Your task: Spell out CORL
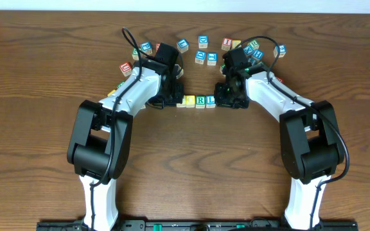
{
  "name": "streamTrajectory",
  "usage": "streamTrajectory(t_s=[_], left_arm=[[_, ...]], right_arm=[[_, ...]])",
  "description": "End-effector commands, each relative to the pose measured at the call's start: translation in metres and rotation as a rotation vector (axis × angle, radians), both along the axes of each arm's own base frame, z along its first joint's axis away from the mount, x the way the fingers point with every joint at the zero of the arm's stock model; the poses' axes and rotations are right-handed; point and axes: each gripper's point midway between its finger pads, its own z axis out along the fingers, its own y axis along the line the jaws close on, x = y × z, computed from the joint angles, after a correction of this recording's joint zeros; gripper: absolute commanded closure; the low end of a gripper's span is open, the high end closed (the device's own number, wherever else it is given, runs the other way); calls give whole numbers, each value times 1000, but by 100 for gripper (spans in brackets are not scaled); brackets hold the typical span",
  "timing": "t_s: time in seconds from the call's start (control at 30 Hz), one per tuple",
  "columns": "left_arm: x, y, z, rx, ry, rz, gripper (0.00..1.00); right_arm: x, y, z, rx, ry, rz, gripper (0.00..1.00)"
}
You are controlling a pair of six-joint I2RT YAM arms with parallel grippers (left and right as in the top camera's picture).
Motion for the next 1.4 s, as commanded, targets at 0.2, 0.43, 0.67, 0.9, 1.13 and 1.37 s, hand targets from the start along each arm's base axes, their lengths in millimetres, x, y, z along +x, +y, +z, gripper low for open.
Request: streamTrajectory(t_s=[0.2, 0.43, 0.67, 0.9, 1.13, 1.37], left_arm=[[-7, -16, -6, -2, -8, -83, 93], [-6, -18, -6, 3, -18, -88, 92], [1, -19, -5, 8, -56, -126, 93], [1, -19, -5, 7, -59, -125, 93], [-1, -18, -5, 11, -48, -125, 90], [1, -14, -6, 32, -55, -119, 89]], right_arm=[[-6, 1, -1, 3, 15, -11, 75], [-6, 1, -1, 0, 8, 5, 75], [0, -14, -2, -51, -15, 29, 71], [4, -17, 0, -51, -30, 44, 71], [9, -16, 4, -48, -44, 43, 71], [6, -33, 1, -108, -23, 13, 71]])
